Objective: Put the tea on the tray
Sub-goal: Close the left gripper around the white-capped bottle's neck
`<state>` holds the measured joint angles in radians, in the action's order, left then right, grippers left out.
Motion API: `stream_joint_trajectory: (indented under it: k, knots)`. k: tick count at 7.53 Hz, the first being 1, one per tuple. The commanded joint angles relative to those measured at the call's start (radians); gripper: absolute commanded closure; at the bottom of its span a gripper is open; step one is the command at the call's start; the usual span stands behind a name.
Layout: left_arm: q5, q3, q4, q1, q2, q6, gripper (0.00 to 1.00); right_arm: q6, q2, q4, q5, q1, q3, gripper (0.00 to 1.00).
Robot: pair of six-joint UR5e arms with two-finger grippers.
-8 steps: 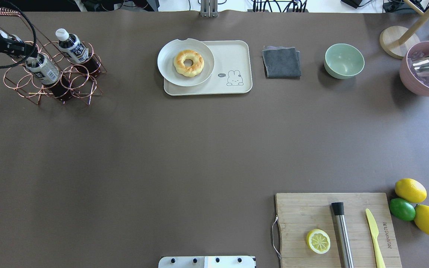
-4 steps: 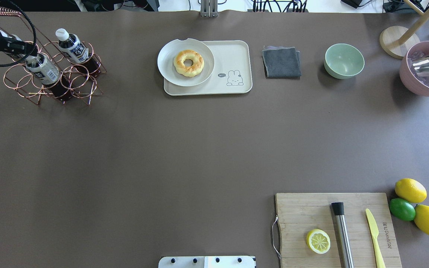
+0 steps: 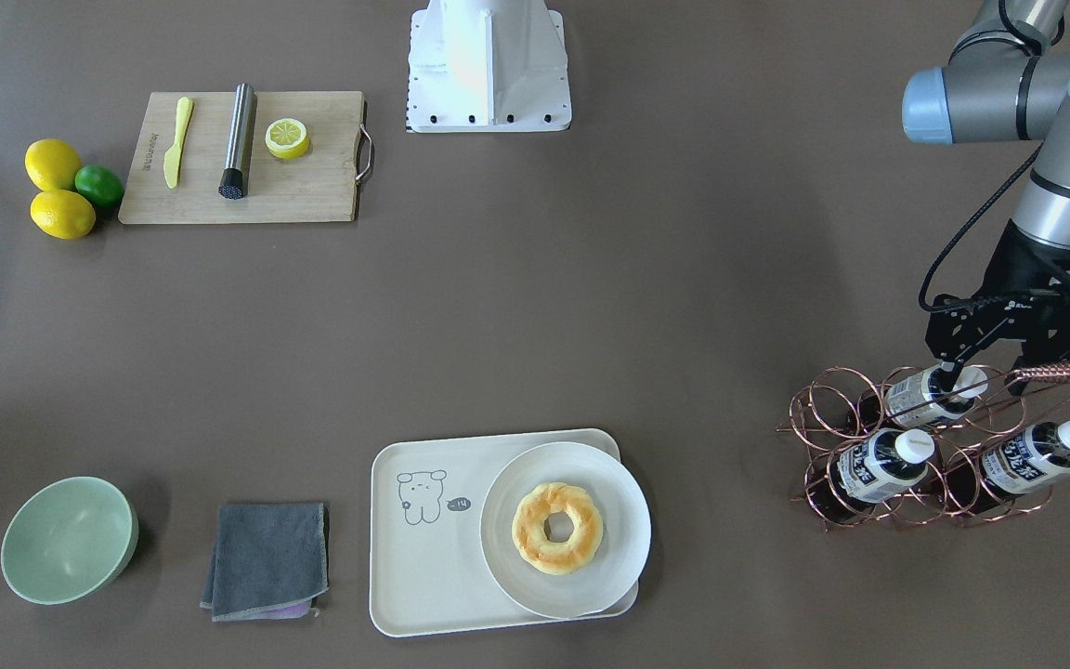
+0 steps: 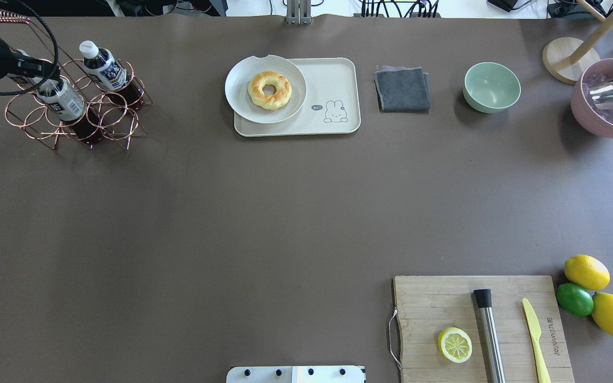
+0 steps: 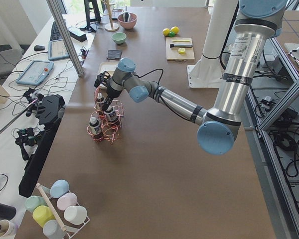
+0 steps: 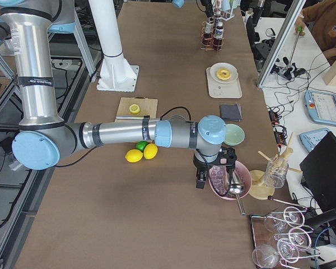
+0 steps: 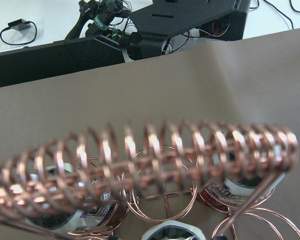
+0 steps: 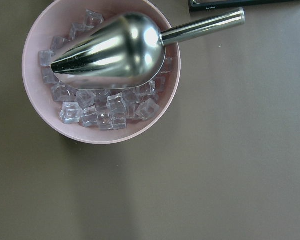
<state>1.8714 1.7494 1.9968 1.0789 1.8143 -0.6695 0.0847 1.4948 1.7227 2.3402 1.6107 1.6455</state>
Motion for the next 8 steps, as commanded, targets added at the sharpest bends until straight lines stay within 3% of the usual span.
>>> stream_joint_trajectory:
  k: [1,8]
  knots:
    - [0.034,-0.001,0.007,-0.004,0.000,-0.002,0.29,0.000,-0.001,0.000,-0.001,0.000,-0.001,0.00]
    - [0.035,-0.010,0.054,-0.002,-0.023,-0.001,0.38,0.000,0.001,0.000,-0.001,0.000,0.000,0.00]
